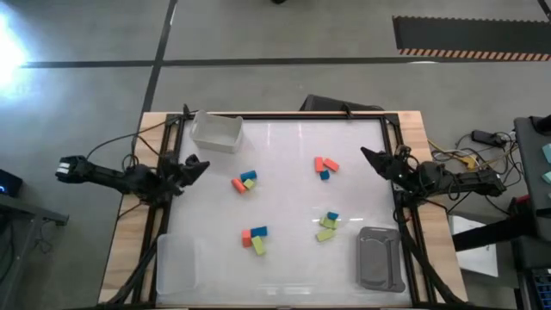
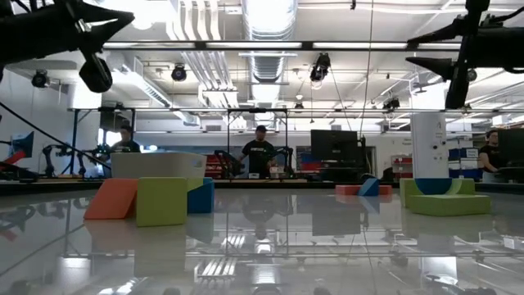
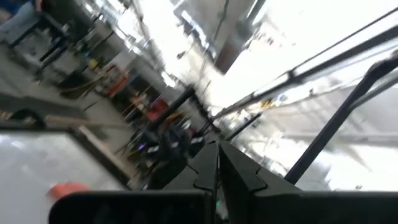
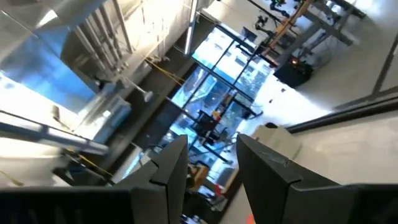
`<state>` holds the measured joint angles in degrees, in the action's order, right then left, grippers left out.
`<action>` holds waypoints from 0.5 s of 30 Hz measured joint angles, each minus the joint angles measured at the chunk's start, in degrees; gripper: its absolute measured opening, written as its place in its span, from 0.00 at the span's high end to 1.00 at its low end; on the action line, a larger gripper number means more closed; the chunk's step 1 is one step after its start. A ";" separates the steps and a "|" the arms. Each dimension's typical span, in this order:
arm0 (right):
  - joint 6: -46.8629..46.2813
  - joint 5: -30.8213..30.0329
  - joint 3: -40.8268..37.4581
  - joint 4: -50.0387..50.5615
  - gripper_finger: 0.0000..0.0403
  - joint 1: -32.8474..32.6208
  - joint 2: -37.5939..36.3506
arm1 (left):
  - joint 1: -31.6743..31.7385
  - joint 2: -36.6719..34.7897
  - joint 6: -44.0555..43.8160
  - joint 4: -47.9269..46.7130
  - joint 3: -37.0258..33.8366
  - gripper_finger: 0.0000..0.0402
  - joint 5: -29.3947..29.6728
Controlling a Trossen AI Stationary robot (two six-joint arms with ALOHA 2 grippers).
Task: Sort & place blocks by color
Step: Put the blue block into the white bin
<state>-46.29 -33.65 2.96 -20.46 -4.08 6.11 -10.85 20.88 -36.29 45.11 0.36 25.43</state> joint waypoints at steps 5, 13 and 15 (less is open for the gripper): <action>2.91 0.01 3.91 0.00 0.68 0.00 1.14 | 0.01 0.50 2.22 0.19 1.77 1.00 4.21; 15.01 -0.03 13.87 0.53 0.68 0.00 6.42 | 0.02 7.62 5.50 -1.82 11.22 1.00 8.57; 17.93 -0.13 16.47 0.72 0.68 0.00 8.17 | 0.00 9.86 5.27 -4.45 14.46 1.00 8.92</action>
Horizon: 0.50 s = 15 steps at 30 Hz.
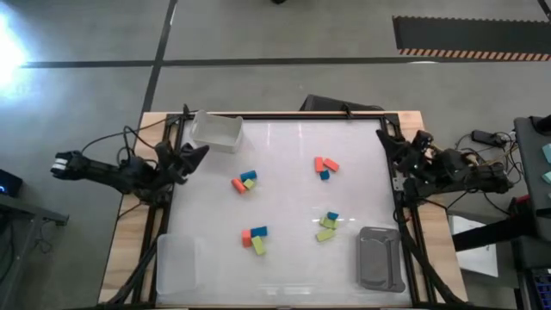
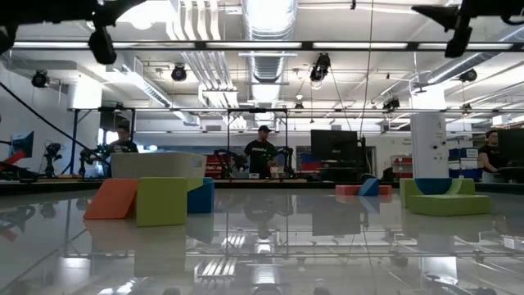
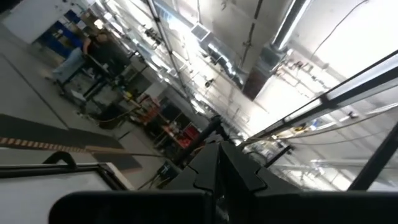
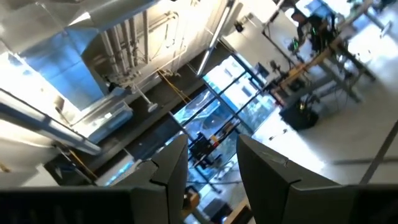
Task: Sort & place blocks by color
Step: Put the blue block into the white bin
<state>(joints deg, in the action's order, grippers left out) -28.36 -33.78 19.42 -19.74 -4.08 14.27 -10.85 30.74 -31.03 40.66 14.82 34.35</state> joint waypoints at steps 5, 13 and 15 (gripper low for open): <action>5.80 -0.80 6.95 4.67 0.68 0.00 4.15 | 0.02 7.37 -1.61 -12.80 10.31 1.00 0.28; 10.87 -0.90 15.21 12.61 0.69 0.00 8.86 | 0.46 19.86 -12.84 -45.15 28.04 1.00 -1.90; 12.04 -0.87 16.30 13.11 0.69 0.00 9.21 | 1.28 23.02 -15.40 -54.00 32.26 1.00 -4.87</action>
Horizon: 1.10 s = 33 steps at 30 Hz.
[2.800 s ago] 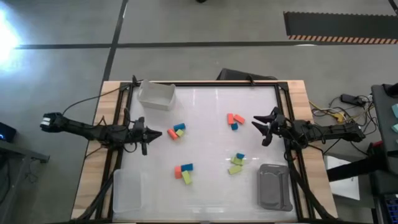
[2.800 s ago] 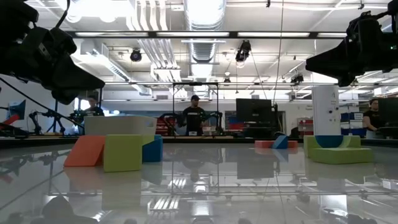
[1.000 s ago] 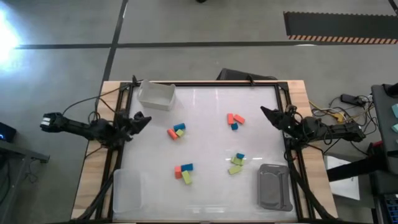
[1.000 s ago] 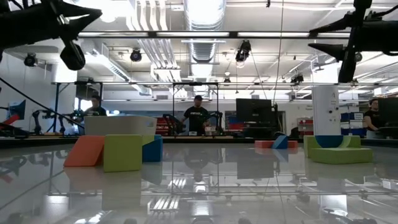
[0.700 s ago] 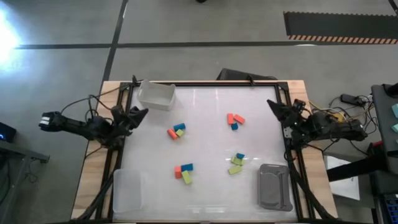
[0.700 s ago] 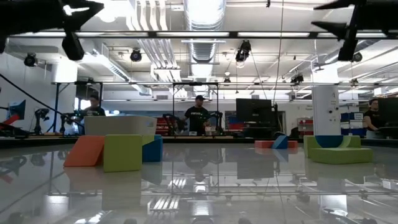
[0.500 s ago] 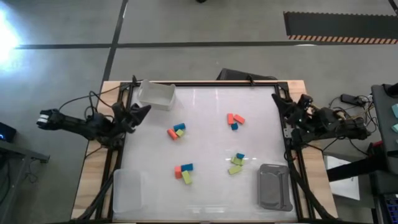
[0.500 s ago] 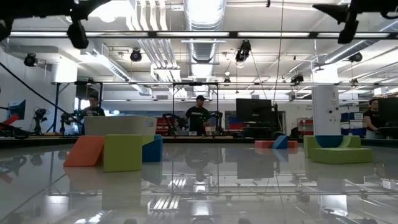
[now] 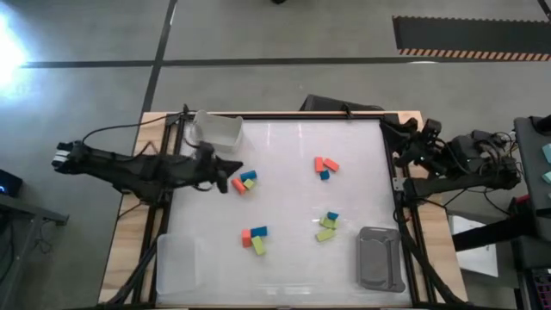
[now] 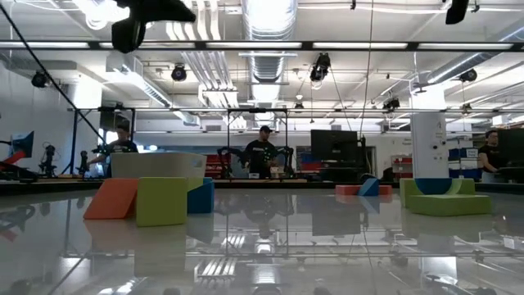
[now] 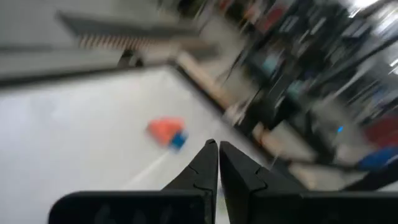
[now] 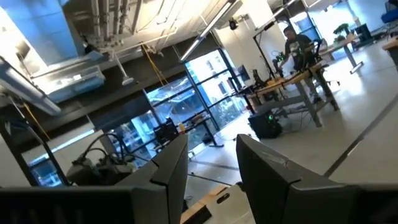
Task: Sort & place blocks by color
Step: Put the blue block into the white bin
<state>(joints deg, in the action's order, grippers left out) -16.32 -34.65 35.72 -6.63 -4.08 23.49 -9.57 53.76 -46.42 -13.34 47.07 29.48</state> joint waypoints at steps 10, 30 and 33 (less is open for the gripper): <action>0.49 0.00 0.57 2.41 0.68 0.00 -0.94 | 9.30 18.49 3.16 -23.09 15.88 1.00 -25.91; -0.62 0.03 0.55 6.02 0.73 0.00 -0.92 | 24.81 45.63 23.28 -40.55 32.78 1.00 -37.97; -1.08 0.04 0.55 6.84 0.73 0.00 -0.94 | 25.37 47.42 23.52 -42.09 32.50 1.00 -38.26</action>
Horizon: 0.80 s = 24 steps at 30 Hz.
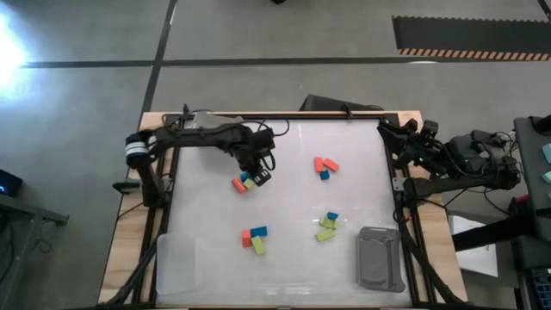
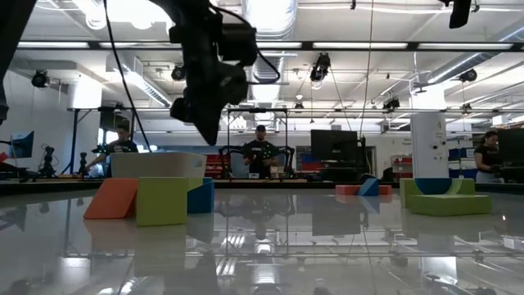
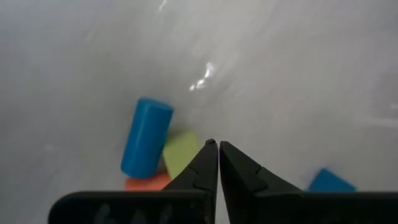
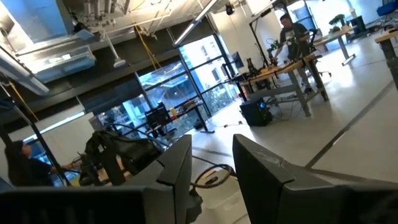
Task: Sort & place blocks by color
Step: Put the blue block into the white bin
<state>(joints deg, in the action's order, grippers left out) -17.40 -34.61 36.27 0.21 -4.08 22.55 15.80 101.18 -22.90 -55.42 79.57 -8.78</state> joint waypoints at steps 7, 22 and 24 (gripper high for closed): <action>-0.01 0.02 0.00 0.22 0.73 0.00 0.00 | 0.08 1.45 2.56 -0.75 -0.22 1.00 -0.26; 0.01 0.00 -0.02 0.93 0.73 0.00 0.00 | 0.10 2.40 7.33 -0.59 -0.46 0.67 6.10; 0.00 0.00 -0.02 1.29 0.73 0.00 0.00 | 0.10 3.22 8.56 -0.52 -0.46 0.63 6.12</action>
<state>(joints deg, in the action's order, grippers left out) -17.40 -34.61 36.25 1.50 -4.08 22.55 15.90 104.39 -14.34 -55.94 79.11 -2.66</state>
